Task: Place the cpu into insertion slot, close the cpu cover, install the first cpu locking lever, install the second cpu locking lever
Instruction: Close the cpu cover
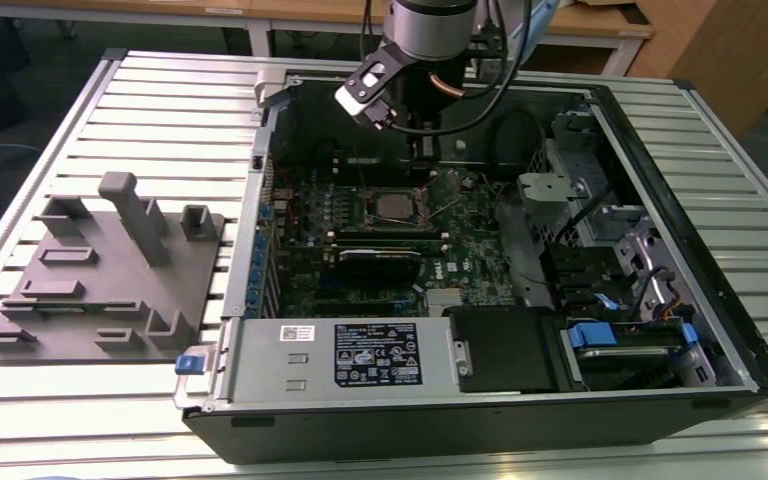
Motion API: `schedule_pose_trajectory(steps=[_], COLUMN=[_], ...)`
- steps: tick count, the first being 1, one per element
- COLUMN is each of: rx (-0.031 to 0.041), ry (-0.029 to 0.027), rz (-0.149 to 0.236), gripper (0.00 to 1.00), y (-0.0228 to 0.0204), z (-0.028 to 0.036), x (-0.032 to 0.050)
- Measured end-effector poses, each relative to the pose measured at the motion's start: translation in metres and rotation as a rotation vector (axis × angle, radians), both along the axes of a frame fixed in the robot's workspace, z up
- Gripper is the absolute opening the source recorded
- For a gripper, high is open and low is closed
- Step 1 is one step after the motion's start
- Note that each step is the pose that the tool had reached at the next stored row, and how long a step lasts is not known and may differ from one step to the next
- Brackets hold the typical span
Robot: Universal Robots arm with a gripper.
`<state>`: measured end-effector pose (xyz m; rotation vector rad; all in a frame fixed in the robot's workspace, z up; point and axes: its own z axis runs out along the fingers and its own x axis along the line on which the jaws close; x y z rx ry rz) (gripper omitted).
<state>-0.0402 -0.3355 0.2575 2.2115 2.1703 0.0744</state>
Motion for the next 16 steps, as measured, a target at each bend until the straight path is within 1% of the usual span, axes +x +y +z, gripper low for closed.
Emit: schedule_pose_trajectory(steps=[8, 16], rx=[0.0, 0.0], ry=[0.0, 0.0001], rz=[0.0, 0.0], gripper=[0.1, 0.1], y=[0.0, 0.0], z=[0.0, 0.0], x=[0.0056, 0.0142])
